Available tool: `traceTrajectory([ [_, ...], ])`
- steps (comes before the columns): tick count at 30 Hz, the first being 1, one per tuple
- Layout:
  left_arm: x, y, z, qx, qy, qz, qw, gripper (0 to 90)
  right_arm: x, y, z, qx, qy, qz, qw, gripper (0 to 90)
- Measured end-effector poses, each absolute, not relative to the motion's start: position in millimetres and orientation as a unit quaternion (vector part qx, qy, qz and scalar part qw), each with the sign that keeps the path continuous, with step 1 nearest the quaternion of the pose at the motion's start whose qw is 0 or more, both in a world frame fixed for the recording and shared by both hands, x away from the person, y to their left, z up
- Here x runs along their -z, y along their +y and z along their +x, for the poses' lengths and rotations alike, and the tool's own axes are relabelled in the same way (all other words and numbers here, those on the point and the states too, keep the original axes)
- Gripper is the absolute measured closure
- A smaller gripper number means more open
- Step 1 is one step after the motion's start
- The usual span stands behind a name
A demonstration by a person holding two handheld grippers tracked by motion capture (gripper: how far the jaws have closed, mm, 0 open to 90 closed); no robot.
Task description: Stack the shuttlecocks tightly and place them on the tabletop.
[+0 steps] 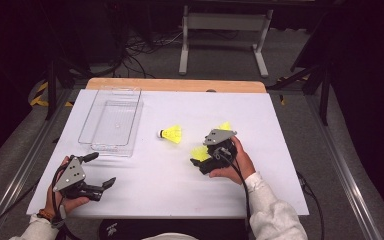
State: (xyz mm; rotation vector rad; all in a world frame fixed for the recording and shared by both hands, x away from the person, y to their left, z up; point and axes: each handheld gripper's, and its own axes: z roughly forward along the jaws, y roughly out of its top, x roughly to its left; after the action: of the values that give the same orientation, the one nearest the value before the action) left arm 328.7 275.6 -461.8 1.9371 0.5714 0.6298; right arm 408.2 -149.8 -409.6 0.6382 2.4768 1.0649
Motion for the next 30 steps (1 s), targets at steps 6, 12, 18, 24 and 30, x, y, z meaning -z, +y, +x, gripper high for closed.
traceTrajectory([
  [6, 463, 275, 330, -0.260, 0.237, 0.797, 0.491, 4.1, 409, -134, 425, -0.331, 0.911, 0.186, 0.164, 18.6],
  [12, 464, 275, 332, -0.258, 0.239, 0.800, 0.486, 4.2, 419, -124, 443, -0.283, 0.936, 0.161, 0.137, 27.2],
  [18, 464, 274, 332, -0.260, 0.241, 0.802, 0.482, 4.5, 424, -122, 448, -0.274, 0.940, 0.162, 0.127, 39.3],
  [24, 464, 272, 333, -0.259, 0.245, 0.803, 0.478, 4.7, 424, -121, 447, -0.253, 0.943, 0.161, 0.142, 59.2],
  [30, 464, 272, 333, -0.258, 0.245, 0.803, 0.478, 5.0, 421, -124, 447, -0.256, 0.942, 0.167, 0.140, 71.9],
])
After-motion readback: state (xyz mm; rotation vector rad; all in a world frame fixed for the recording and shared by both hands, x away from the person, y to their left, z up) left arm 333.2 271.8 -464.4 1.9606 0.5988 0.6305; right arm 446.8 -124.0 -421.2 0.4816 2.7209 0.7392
